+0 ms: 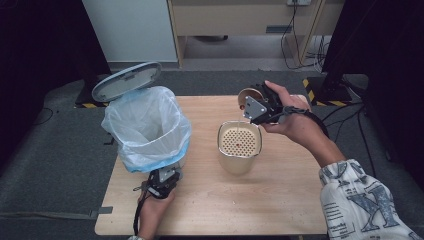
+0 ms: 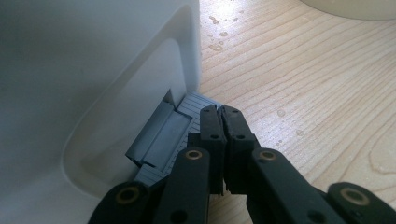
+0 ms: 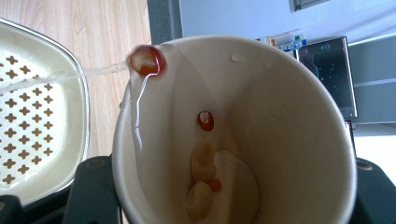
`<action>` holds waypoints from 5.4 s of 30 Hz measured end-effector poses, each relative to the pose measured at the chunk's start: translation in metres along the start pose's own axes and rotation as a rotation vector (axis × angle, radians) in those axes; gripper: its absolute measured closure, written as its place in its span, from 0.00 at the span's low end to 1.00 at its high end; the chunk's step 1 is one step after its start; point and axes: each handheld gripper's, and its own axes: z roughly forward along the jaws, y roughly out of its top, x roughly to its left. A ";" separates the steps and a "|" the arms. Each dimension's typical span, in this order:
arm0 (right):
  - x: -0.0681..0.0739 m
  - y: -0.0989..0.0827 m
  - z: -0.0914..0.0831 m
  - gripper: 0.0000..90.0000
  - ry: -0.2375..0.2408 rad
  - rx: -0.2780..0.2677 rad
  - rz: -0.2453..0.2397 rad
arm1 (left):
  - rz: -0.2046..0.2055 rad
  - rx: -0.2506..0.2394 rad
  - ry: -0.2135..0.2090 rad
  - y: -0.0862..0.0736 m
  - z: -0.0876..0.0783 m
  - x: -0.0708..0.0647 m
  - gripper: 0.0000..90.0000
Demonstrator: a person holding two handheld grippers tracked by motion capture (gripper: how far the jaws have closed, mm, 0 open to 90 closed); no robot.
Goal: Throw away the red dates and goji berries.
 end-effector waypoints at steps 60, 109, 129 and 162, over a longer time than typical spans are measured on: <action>-0.008 0.005 -0.007 0.40 -0.061 0.066 -0.155 | -0.002 -0.001 -0.002 0.000 0.000 0.000 0.97; -0.006 0.010 -0.009 0.40 -0.110 0.113 -0.289 | 0.000 0.001 -0.001 0.000 0.000 0.000 0.97; -0.005 0.014 -0.009 0.40 -0.144 0.164 -0.404 | -0.001 0.001 -0.003 0.000 0.000 0.000 0.97; -0.005 0.015 -0.011 0.40 -0.180 0.196 -0.502 | 0.001 0.001 0.000 0.000 0.000 0.000 0.97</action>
